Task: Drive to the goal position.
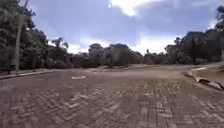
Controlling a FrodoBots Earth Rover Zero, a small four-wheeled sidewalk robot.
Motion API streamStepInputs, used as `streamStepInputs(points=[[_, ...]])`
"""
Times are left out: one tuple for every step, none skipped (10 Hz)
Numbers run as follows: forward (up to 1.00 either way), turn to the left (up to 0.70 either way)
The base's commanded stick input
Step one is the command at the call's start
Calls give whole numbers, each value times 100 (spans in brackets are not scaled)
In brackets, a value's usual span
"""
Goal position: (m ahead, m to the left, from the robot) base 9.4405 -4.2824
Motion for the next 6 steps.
streamStepInputs(points=[[100,-13],[100,-26],[100,-1],[100,-27],[100,-26],[100,0]])
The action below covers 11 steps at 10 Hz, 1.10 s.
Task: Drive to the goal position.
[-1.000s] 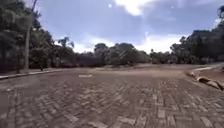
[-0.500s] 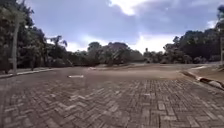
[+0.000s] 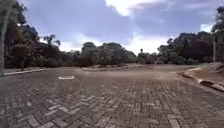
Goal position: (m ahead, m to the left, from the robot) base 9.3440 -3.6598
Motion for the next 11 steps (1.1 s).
streamStepInputs(points=[[100,-6],[100,-23],[100,0],[100,-6],[100,-21],[100,-4],[100,-23],[100,-4],[100,-21],[100,0],[100,0]])
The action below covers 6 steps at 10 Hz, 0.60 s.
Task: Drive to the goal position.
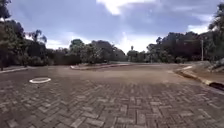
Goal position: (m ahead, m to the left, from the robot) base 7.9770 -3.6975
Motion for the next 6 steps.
streamStepInputs(points=[[100,0],[100,0],[100,0],[100,0],[100,0],[100,0]])
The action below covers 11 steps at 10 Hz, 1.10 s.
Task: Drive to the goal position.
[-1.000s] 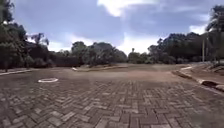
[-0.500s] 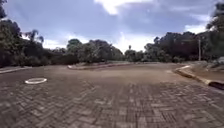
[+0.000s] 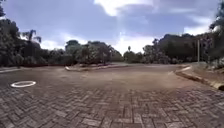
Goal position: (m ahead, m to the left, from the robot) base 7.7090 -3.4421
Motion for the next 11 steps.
streamStepInputs(points=[[100,0],[100,-15],[100,-27],[100,-27],[100,-10],[100,-17],[100,-8],[100,-20],[100,-7],[100,-22],[100,-6]])
